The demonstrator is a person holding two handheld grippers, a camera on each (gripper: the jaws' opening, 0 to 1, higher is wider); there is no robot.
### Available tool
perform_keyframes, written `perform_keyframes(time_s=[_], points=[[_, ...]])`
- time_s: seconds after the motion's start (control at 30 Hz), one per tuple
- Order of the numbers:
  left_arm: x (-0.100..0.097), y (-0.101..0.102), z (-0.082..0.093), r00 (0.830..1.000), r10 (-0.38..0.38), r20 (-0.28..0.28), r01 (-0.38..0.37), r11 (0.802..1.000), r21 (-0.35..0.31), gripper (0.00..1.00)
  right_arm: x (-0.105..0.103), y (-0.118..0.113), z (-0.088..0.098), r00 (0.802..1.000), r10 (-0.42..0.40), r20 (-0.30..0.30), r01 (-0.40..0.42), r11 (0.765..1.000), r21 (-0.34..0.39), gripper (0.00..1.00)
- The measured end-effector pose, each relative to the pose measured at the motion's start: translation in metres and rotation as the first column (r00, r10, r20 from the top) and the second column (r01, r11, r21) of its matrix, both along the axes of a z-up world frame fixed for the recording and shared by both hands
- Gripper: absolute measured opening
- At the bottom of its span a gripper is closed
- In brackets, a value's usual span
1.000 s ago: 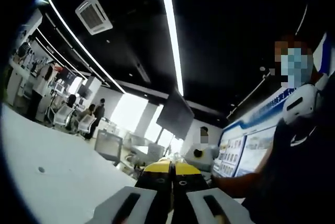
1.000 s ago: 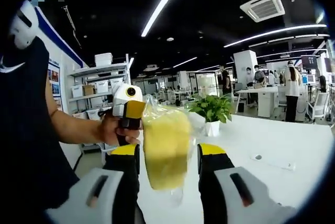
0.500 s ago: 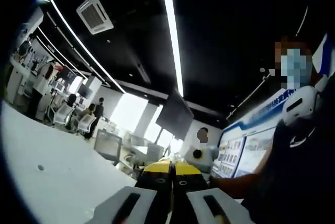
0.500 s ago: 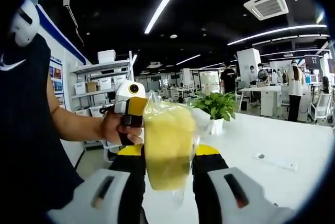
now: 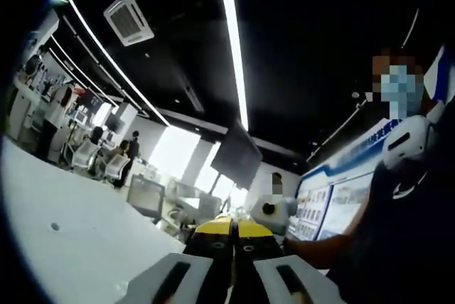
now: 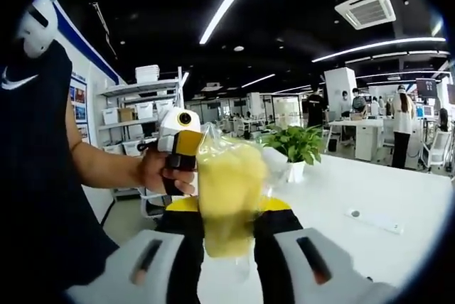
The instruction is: Compare the silicone blocks by pressing each to a similar depth, holding the contact briefly, and releasing to observe deformation and rebound differences across the visible hardness samples.
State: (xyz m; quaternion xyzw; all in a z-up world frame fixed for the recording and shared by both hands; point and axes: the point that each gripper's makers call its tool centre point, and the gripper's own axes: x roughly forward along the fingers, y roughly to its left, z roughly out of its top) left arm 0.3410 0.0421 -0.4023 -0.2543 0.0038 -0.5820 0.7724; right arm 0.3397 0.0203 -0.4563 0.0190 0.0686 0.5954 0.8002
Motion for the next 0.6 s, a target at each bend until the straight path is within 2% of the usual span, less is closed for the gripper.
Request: perform_keyframes(time_s=[0.17,0.23,0.4,0.5,0.6], points=[[-0.0006,0.0006,-0.0016,1.0,-0.004,-0.001,0.004,1.0,0.001,0.0,-0.0024,0.0012,-0.0012,1.0,0.007,-0.019,-0.007,1.0,-0.007,0.15],[-0.0009,0.0005,-0.0028,1.0,-0.005,0.002,0.005,1.0,0.007,0.0,-0.0019,0.001,-0.0022,1.0,0.005,0.007,-0.005,1.0,-0.016,0.12],[-0.0014,0.0008,-0.0044,1.0,-0.002,0.006,0.002,1.0,0.013,0.0,-0.0023,0.0016,-0.0036,1.0,-0.001,0.024,0.001,1.0,-0.03,0.08],[-0.0017,0.0009,-0.006,1.0,-0.005,0.001,0.005,1.0,0.018,0.0,-0.0027,0.0018,-0.0054,1.0,0.006,-0.008,-0.007,0.999,-0.035,0.06],[-0.0031,0.0002,-0.0067,1.0,-0.011,-0.001,0.011,1.0,0.016,0.0,-0.0034,0.0011,-0.0056,1.0,0.005,0.006,-0.005,0.999,-0.046,0.04]])
